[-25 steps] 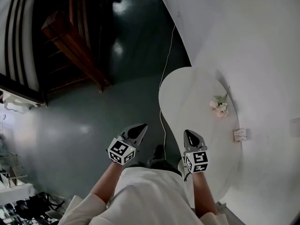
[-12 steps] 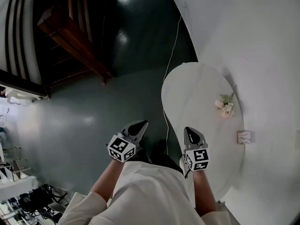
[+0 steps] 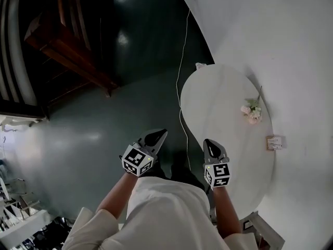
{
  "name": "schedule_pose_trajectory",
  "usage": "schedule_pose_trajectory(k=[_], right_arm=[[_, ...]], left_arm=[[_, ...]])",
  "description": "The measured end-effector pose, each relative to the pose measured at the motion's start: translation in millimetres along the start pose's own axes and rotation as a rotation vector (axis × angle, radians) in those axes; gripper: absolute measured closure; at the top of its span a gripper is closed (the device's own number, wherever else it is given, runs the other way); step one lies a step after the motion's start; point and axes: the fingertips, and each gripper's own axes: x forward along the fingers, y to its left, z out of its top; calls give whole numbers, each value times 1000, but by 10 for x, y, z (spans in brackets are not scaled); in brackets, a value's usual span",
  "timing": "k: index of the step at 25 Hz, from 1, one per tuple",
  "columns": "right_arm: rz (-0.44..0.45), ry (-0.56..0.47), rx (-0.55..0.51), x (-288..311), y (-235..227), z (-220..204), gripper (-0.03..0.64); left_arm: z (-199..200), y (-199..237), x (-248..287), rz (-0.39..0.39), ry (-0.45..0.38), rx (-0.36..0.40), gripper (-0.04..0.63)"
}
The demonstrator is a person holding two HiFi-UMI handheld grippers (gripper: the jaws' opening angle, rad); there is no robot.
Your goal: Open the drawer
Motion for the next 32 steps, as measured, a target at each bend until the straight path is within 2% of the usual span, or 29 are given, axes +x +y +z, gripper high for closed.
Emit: schedule_pose_trajectory(k=[8, 15, 25, 29, 32], right_arm=[[-120, 45, 25, 269, 223, -19, 606], [-178, 99, 52, 461, 341, -194, 606], [-178, 179, 53, 805, 399, -571, 606], [-175, 199, 77, 1021, 426, -814, 606], [-172, 215, 97, 1136, 454, -1000, 606]], left_arm=[[-190, 363, 5, -147, 63, -20, 589], [-467, 595, 210, -240, 107, -22, 589], [-906, 700, 618, -344, 129, 7, 589], [-1141, 796, 793, -357, 153, 48, 589], [-1323, 848, 889, -361, 158, 45, 589]])
